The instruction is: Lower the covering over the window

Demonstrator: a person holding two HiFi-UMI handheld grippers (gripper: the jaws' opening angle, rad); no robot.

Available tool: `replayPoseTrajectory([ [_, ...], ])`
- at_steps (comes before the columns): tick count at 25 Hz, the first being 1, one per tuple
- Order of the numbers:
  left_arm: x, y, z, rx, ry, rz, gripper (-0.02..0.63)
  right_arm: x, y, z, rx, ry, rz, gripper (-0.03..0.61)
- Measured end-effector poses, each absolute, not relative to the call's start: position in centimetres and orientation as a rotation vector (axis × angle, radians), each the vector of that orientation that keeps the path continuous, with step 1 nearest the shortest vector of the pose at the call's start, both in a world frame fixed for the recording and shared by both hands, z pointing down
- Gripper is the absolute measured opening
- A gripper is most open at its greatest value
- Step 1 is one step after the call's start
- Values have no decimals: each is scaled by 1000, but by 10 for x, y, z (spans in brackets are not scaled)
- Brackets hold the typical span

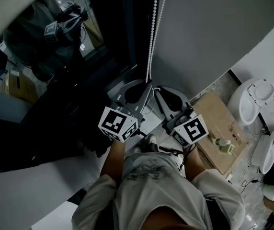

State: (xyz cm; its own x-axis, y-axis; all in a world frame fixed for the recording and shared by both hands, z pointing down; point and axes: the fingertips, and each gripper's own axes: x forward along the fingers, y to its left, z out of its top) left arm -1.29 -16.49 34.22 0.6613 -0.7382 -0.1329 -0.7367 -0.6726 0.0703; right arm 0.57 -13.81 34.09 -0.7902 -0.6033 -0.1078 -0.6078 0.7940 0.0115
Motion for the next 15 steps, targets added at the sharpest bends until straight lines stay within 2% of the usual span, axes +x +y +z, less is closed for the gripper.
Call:
replayPoseTrajectory([
  [7, -17, -164, 375, 2803, -1280, -175, 17, 14, -140, 329, -995, 2844, 71, 21],
  [8, -19, -164, 378, 2796, -1285, -170, 17, 16, -139, 328, -993, 2844, 78, 64],
  [9, -20, -165, 380, 2791, -1290, -166, 17, 19, -139, 326, -995, 2841, 81, 79],
  [13, -21, -162, 389, 2786, -1293, -140, 17, 24, -144, 306, -1009, 2793, 115, 80],
  [15, -19, -160, 397, 2778, -1282, -124, 17, 17, -144, 295, -974, 2789, 180, 110],
])
